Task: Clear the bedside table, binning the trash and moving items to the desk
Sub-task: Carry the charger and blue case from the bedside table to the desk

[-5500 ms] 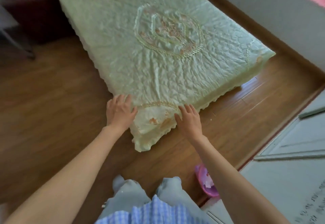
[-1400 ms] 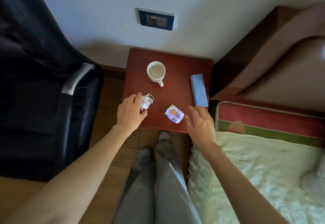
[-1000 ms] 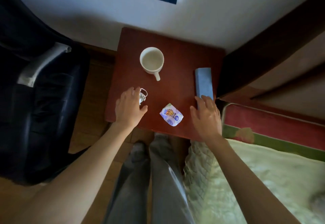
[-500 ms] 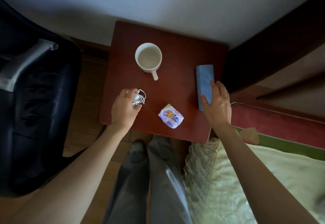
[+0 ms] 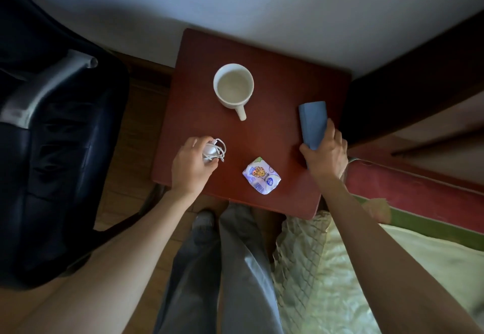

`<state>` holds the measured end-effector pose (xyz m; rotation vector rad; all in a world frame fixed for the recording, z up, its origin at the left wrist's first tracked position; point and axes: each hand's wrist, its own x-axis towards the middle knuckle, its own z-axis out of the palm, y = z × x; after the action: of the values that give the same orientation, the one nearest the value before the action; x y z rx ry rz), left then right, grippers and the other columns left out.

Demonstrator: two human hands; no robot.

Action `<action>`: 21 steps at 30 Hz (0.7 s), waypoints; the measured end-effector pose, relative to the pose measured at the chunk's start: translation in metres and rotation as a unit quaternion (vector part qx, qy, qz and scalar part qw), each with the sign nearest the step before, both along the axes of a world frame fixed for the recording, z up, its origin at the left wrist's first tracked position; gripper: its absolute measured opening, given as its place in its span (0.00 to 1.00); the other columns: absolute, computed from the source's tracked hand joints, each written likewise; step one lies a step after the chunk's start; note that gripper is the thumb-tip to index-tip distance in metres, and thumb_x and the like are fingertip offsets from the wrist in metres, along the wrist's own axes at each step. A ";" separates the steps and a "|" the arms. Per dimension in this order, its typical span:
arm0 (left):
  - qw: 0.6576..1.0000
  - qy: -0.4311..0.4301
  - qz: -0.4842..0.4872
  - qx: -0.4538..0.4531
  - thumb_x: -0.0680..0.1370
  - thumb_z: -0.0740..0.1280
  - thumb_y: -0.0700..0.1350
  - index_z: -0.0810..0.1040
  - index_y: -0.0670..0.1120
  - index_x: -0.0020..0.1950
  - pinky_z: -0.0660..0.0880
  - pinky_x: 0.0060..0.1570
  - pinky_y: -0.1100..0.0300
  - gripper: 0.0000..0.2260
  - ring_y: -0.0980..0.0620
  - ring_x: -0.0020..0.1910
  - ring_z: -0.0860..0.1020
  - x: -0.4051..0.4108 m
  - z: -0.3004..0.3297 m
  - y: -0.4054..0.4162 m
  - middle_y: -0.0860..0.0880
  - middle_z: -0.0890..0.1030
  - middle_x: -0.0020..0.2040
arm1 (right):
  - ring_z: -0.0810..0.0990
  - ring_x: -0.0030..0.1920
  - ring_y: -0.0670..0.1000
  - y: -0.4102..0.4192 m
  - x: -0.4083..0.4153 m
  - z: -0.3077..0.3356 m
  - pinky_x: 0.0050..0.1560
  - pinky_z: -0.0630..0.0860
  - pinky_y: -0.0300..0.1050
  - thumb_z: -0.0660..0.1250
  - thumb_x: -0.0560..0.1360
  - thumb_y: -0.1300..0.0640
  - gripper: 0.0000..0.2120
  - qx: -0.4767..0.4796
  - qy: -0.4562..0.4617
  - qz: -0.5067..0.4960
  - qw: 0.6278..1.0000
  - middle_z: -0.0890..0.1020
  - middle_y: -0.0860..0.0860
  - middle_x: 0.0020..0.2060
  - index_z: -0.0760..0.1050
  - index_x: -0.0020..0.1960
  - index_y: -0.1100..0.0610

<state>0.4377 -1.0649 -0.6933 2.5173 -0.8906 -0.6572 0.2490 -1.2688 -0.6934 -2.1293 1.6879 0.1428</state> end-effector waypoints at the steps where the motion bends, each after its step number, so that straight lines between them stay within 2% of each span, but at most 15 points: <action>1: 1.000 0.008 0.016 -0.009 0.67 0.75 0.43 0.78 0.48 0.57 0.74 0.39 0.57 0.19 0.47 0.46 0.79 0.000 0.002 0.002 0.47 0.79 0.52 | 0.70 0.60 0.63 0.001 0.000 0.002 0.53 0.72 0.57 0.72 0.67 0.52 0.40 -0.002 -0.005 0.000 1.000 0.71 0.60 0.64 0.58 0.74 0.58; 4: 0.998 0.027 0.055 -0.034 0.67 0.75 0.42 0.78 0.47 0.56 0.71 0.40 0.61 0.18 0.49 0.45 0.79 0.000 0.015 0.009 0.47 0.79 0.51 | 0.70 0.60 0.63 0.008 0.002 0.017 0.54 0.71 0.58 0.72 0.66 0.54 0.40 -0.016 -0.042 0.007 0.999 0.71 0.59 0.66 0.59 0.73 0.59; 9: 0.990 0.051 0.116 -0.067 0.66 0.75 0.44 0.78 0.48 0.55 0.79 0.44 0.50 0.18 0.49 0.45 0.79 0.004 0.060 0.036 0.48 0.80 0.51 | 0.72 0.60 0.61 0.036 0.013 0.070 0.58 0.72 0.56 0.75 0.63 0.55 0.38 -0.020 -0.118 0.073 0.990 0.75 0.56 0.63 0.66 0.70 0.58; 12: 0.986 0.046 0.144 -0.074 0.66 0.75 0.44 0.79 0.49 0.54 0.79 0.45 0.50 0.18 0.49 0.46 0.80 0.007 0.103 0.060 0.49 0.80 0.52 | 0.74 0.58 0.59 0.063 0.024 0.106 0.56 0.73 0.55 0.76 0.61 0.55 0.36 -0.011 -0.148 0.141 0.979 0.77 0.55 0.61 0.70 0.68 0.58; 16: 0.981 0.035 0.175 -0.081 0.66 0.75 0.44 0.78 0.50 0.55 0.78 0.46 0.51 0.18 0.50 0.47 0.79 0.010 0.161 0.110 0.51 0.79 0.53 | 0.75 0.58 0.56 0.105 0.044 0.155 0.55 0.75 0.54 0.77 0.61 0.54 0.35 -0.006 -0.186 0.238 0.953 0.78 0.52 0.59 0.71 0.66 0.57; 21: 0.963 0.008 0.254 -0.092 0.65 0.76 0.43 0.79 0.47 0.57 0.76 0.54 0.50 0.20 0.49 0.52 0.79 -0.004 0.216 0.197 0.49 0.79 0.55 | 0.75 0.58 0.55 0.167 0.067 0.208 0.57 0.75 0.52 0.76 0.61 0.56 0.34 -0.004 -0.216 0.351 0.911 0.78 0.53 0.60 0.71 0.66 0.58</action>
<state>0.4335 -0.8675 -0.4772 2.4191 -0.2558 -0.4026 0.3161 -1.1017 -0.4854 -2.4482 0.6345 -0.1257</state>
